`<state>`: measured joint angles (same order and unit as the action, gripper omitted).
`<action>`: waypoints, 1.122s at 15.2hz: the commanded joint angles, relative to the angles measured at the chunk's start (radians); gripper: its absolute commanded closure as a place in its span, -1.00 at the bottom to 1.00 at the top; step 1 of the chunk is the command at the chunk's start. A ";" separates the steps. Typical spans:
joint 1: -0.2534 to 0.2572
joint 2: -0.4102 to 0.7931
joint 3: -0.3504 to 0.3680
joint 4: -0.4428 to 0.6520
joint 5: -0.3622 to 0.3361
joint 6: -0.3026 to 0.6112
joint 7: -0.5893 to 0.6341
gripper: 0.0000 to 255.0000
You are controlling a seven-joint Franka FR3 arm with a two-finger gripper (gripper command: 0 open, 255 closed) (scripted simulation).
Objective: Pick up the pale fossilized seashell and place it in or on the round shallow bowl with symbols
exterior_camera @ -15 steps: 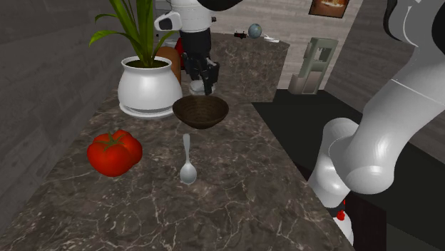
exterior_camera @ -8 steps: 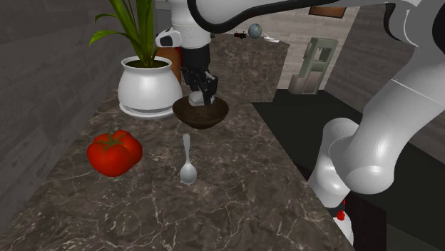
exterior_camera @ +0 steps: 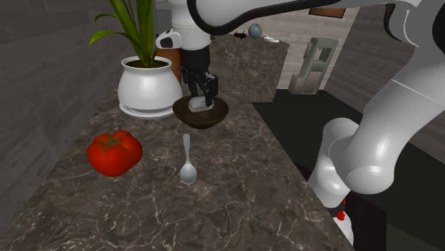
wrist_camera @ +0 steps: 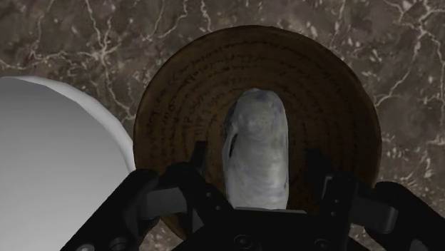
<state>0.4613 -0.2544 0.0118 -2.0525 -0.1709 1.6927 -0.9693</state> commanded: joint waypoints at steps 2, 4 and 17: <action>0.000 0.000 0.000 0.000 0.000 0.000 0.000 -1.00; 0.000 0.000 0.000 0.000 0.000 0.000 0.000 -1.00; 0.007 0.023 0.013 0.148 0.006 -0.126 -0.003 -1.00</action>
